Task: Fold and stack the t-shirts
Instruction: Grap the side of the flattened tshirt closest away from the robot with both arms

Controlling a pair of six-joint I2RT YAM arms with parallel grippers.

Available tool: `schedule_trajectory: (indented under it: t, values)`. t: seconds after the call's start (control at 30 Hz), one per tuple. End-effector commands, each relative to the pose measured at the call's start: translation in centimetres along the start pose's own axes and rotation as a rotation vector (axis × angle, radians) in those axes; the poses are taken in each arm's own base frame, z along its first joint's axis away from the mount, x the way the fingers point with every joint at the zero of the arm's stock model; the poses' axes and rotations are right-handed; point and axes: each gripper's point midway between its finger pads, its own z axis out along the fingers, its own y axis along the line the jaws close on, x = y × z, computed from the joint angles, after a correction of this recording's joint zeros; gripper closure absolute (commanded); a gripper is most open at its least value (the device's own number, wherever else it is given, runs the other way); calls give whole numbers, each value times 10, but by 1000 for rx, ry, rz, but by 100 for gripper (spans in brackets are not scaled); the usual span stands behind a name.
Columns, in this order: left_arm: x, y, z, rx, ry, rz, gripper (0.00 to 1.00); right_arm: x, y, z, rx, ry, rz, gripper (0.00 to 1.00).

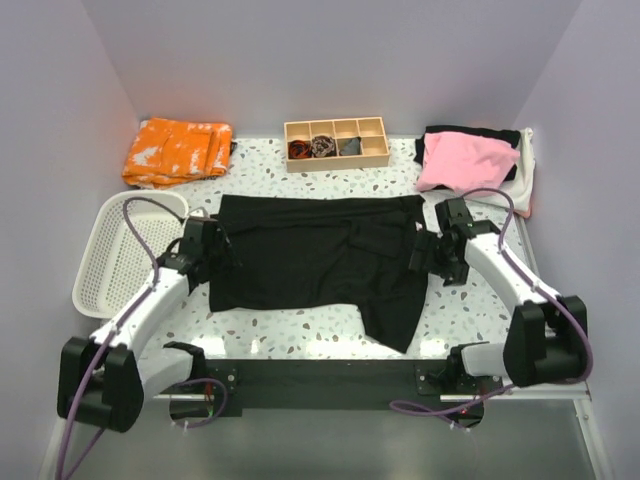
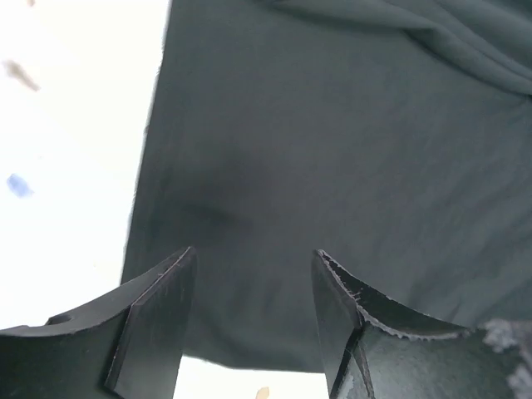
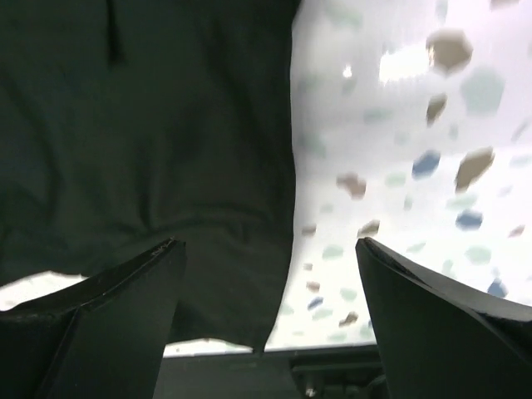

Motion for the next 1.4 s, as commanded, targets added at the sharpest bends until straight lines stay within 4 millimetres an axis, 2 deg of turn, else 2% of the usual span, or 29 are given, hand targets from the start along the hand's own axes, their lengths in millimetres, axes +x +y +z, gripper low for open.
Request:
schedule_trajectory:
  t: [0.0,0.07,0.1,0.2,0.23,0.4,0.47,0.6,0.83,1.07,1.23,1.37]
  values:
    - [16,32,-24,-118,-31,-161,39,34,4,-22,-20,-15,87,12]
    - [21,31,-33,-104,-56,-179,39,46,8,-27,-29,-46,101,12]
    - [24,28,-36,-103,-53,-225,39,60,2,-23,-5,-20,103,12]
    - [39,31,-39,-135,-19,-251,39,84,-5,-20,-9,9,122,12]
    - [43,30,-39,-142,-12,-240,39,88,-6,-19,-14,9,128,12]
    - [82,50,-32,-249,105,-290,39,109,-17,-22,-23,18,167,12]
    - [89,50,-31,-249,115,-293,40,116,-20,-20,-22,32,178,12]
    - [86,57,-30,-275,75,-336,39,129,-11,-14,-97,65,185,13]
    - [85,64,-23,-307,34,-371,38,132,-1,-9,-140,106,160,21]
    - [92,68,-11,-337,34,-400,38,135,4,2,-151,148,114,21]
    - [77,67,-10,-337,-28,-404,40,141,8,11,-171,184,109,26]
    - [70,70,-11,-354,-61,-400,45,142,16,15,-212,193,109,34]
